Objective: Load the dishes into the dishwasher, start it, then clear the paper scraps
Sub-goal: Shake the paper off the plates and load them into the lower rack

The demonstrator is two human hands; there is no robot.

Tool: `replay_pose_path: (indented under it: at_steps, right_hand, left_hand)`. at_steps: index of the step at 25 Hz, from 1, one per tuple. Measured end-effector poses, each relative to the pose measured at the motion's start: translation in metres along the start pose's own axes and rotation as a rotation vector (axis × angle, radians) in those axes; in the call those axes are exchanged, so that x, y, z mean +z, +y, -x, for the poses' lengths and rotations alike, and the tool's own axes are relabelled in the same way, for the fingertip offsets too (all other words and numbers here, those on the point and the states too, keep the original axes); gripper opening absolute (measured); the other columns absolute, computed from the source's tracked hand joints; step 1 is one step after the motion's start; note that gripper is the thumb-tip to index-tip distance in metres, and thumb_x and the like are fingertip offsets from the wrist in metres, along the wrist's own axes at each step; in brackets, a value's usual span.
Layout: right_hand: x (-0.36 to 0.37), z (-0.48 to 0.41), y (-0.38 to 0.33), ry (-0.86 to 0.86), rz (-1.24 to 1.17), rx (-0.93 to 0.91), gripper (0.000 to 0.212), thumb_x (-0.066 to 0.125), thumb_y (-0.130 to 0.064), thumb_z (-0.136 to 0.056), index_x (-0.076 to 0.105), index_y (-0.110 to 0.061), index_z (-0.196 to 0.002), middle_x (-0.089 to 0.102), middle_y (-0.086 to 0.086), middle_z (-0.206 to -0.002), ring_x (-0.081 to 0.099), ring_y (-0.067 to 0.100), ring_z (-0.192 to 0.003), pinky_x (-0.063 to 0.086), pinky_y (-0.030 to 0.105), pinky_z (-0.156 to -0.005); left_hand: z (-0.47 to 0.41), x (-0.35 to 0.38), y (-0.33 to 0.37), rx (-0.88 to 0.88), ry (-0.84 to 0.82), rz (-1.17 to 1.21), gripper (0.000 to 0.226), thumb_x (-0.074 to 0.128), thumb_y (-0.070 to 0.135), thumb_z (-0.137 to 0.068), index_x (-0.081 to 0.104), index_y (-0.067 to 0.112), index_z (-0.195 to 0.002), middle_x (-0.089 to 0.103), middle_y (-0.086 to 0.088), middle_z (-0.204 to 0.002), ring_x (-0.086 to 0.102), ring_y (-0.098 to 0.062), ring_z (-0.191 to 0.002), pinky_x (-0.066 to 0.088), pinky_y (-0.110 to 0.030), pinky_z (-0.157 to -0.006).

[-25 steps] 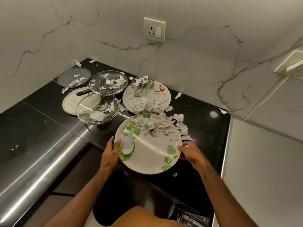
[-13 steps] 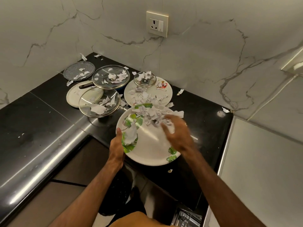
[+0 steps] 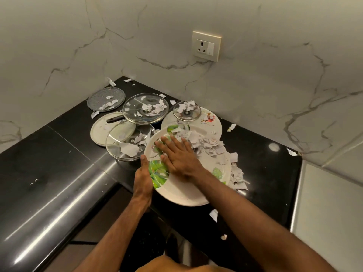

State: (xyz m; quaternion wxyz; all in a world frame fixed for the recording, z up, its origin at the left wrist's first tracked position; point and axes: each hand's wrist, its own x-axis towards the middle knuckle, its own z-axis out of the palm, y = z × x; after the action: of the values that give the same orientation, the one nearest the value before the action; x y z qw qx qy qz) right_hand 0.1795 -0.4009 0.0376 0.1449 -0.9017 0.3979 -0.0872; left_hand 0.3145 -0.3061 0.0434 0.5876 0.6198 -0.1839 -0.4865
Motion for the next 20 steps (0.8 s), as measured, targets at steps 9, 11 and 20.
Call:
replay_pose_path:
  at_steps: [9,11,20]
  right_hand:
    - [-0.007,-0.024,0.104,-0.012,-0.039,0.495,0.06,0.012,-0.06,-0.108,0.005,-0.043,-0.165,-0.007,-0.004,-0.175,-0.005,0.028,-0.161,-0.002,0.059,-0.127]
    - [-0.01,-0.017,0.115,0.029,-0.103,0.642,0.065,0.017,-0.061,-0.108,0.008,-0.035,-0.167,-0.005,-0.001,-0.175,-0.004,0.028,-0.161,-0.003,0.059,-0.127]
    - [0.002,-0.042,0.048,0.083,-0.271,0.317,0.069,0.022,-0.065,-0.107,0.01,-0.033,-0.166,0.002,-0.011,-0.175,0.001,0.009,-0.16,0.002,0.049,-0.129]
  left_hand:
    - [-0.065,-0.038,0.027,0.09,0.095,-0.015,0.05,0.042,0.059,-0.104,0.075,0.021,-0.11,0.079,-0.01,-0.104,0.075,-0.033,-0.1,0.058,-0.044,-0.091]
    - [-0.072,-0.04,0.029,0.088,0.094,-0.019,0.048,0.04,0.056,-0.105,0.073,0.022,-0.11,0.08,-0.006,-0.099,0.075,-0.031,-0.099,0.058,-0.041,-0.088]
    - [-0.066,0.001,0.023,0.015,-0.117,-0.186,0.062,0.038,0.056,-0.107,0.074,0.005,-0.111,0.079,-0.016,-0.097,0.077,-0.031,-0.089,0.061,-0.037,-0.078]
